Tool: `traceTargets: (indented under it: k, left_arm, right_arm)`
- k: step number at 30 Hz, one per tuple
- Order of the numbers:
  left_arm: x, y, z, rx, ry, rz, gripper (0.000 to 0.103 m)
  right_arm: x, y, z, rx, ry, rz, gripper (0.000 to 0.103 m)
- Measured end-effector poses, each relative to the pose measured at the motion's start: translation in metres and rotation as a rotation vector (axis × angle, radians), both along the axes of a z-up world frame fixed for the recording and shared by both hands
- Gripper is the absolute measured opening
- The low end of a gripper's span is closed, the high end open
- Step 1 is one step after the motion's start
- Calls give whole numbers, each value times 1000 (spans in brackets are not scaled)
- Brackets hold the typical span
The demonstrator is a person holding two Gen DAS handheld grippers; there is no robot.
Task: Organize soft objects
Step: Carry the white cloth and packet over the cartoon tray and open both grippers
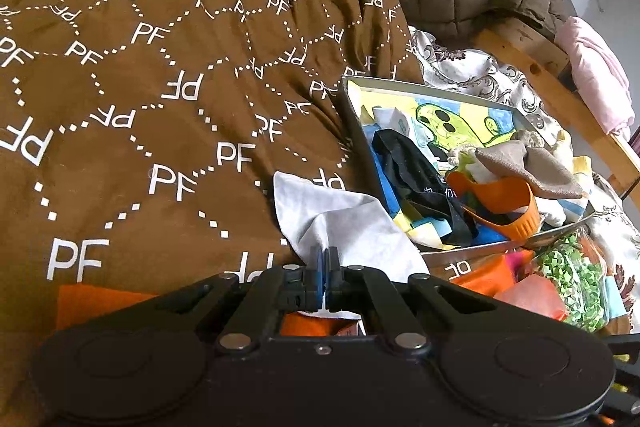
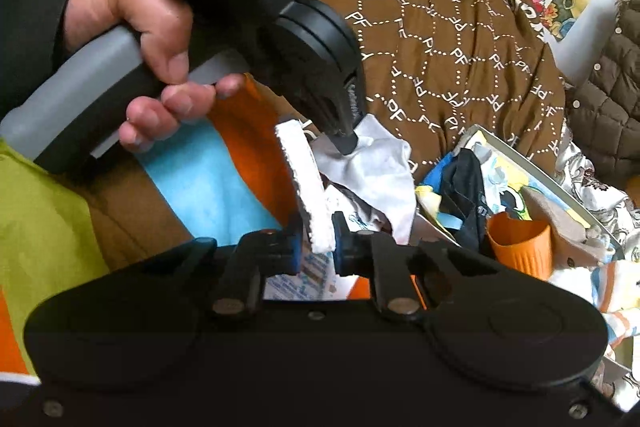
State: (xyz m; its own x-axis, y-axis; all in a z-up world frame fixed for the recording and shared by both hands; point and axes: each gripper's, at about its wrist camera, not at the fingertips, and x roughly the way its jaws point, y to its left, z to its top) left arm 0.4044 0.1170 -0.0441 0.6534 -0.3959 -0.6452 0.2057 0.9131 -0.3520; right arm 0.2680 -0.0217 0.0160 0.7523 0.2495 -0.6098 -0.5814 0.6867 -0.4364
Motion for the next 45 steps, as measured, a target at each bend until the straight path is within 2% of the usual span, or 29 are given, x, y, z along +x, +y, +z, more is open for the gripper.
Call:
traceTargets:
  k: [5,14,25,30,39,45]
  left_arm:
    - [-6,-6,6,25,-9,-12,0]
    - [-21,-9,21,-3,-22,-22,0]
    - [-32,-6,45,-103,-38,-32,0]
    - [-38,-19,64,-123,-86,-57,0]
    - [-27,-56,96,-176,-149,-98,0]
    - [-8,-78,115,-207,-202,-89,0]
  right_arm:
    - [-14,-17,9,13,-21,-14,8]
    - [-36,-45,25,40,-52,-40,8]
    - [-61,-80,50,81,-105,-82,8]
    - [-70,-102,70,102,-130,-102,8]
    - [-61,-157,111,92,-203,-144,8]
    - [-38,-197,133,100,-246,-189,8]
